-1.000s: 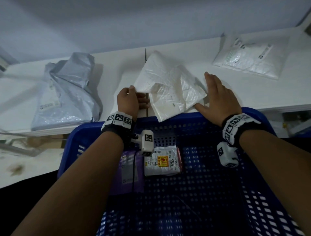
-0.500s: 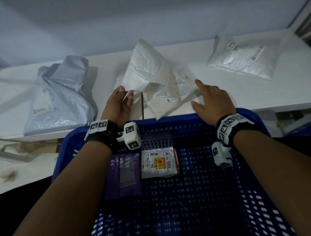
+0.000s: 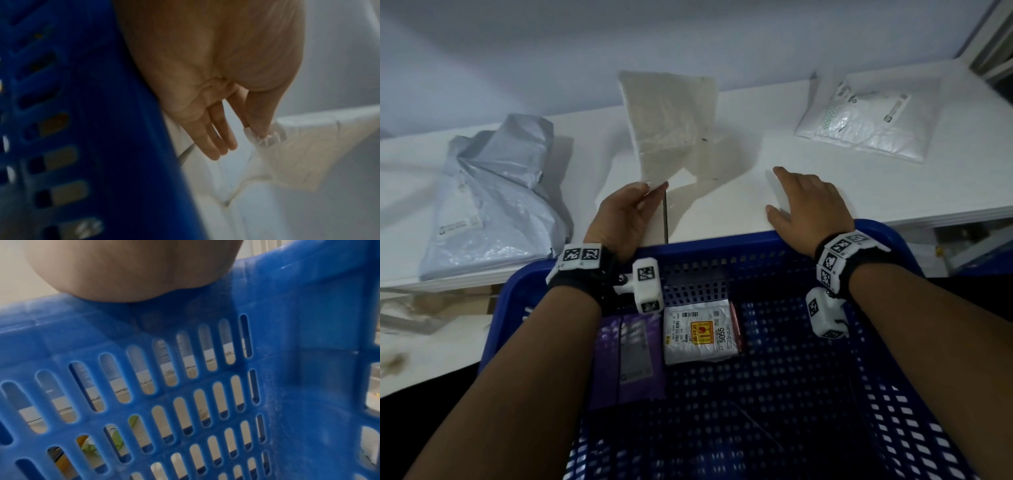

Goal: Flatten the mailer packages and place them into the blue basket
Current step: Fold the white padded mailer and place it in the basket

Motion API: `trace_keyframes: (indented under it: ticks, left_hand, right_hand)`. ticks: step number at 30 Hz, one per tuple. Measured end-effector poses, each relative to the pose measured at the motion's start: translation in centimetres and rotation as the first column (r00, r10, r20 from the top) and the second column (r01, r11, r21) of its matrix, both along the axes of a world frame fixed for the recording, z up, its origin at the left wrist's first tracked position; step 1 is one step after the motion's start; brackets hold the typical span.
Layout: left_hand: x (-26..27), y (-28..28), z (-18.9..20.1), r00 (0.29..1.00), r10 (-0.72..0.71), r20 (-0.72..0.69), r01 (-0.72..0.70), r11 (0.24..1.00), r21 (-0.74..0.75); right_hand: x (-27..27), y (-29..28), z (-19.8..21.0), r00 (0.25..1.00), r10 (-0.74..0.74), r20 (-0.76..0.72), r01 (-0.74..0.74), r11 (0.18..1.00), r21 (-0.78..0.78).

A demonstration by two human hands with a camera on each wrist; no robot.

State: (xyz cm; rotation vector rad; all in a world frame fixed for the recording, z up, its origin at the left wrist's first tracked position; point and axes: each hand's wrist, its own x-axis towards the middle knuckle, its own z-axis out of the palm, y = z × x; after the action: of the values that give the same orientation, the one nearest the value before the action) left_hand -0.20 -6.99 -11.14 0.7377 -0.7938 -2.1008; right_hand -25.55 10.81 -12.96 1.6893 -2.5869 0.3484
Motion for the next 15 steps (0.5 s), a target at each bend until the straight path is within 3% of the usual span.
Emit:
trace_keyframes:
  ticks: [3,5,9,15]
  left_hand:
    - [-1.0,1.0,-0.8,0.934,-0.016,0.358,0.125,0.950,-0.285]
    - [-1.3,1.3,-1.2,0.888,0.035,0.459,0.174,0.898,-0.405]
    - [-1.5,1.5,-1.7,0.856,0.110,0.505,0.205,0.825,-0.527]
    - [-1.8,1.5,-1.6,0.851,0.126,0.509,0.168,0.854,-0.493]
  right_hand:
    - [0.0,0.0,0.0,1.000,0.003,0.008,-0.003,1.000,-0.004]
    - [0.0,-0.1,0.0,1.000,0.002,-0.005,-0.002,1.000,0.003]
    - [0.0,-0.1,0.4,1.000,-0.028,0.005,0.028,0.999,0.026]
    - [0.1,-0.1,0.1,0.994,-0.062,0.091,0.065,0.998,-0.027]
